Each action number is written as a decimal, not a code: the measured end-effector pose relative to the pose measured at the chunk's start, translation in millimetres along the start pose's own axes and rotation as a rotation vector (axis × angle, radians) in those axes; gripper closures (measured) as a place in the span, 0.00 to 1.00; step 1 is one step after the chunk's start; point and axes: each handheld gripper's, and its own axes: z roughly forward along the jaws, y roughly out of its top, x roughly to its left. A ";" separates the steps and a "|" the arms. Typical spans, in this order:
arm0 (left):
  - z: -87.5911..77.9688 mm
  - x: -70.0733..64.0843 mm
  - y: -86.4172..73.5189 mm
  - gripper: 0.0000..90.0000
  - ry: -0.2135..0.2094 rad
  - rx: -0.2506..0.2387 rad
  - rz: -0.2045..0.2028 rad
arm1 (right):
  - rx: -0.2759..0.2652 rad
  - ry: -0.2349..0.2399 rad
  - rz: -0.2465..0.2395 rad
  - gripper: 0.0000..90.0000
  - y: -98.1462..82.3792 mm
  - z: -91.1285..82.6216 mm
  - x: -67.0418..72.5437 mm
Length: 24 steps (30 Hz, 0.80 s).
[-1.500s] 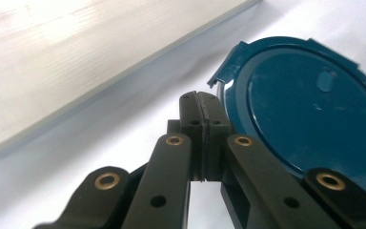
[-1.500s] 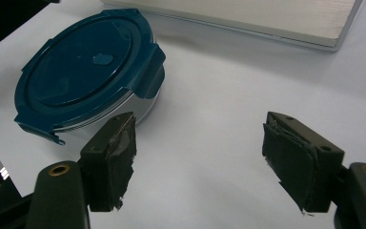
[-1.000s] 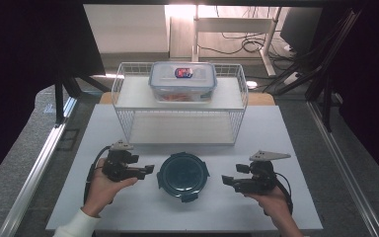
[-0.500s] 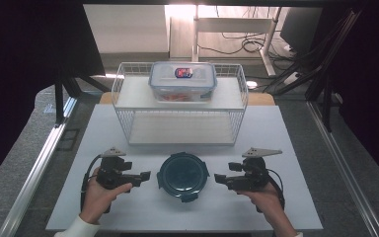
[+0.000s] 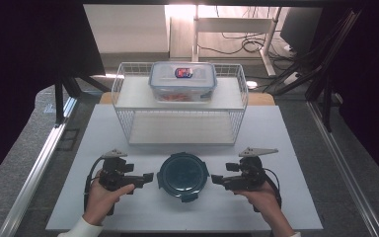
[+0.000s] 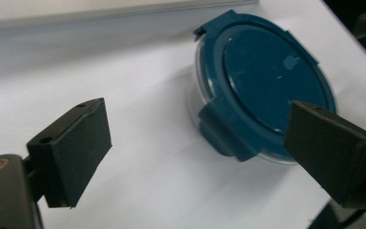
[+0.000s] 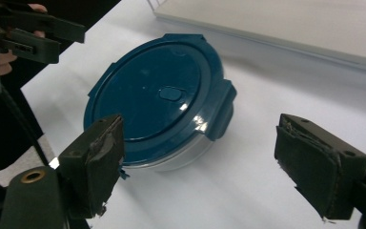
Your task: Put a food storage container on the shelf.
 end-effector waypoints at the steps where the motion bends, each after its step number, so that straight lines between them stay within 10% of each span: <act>1: 3.5 -0.4 -0.5 0.08 -0.018 0.002 -0.027 | 0.003 0.007 0.004 0.18 0.3 1.1 -0.3; 24: 43.7 5.7 -5.6 0.06 -0.127 0.066 -0.152 | 0.085 0.138 0.178 0.16 13.6 62.5 -22.8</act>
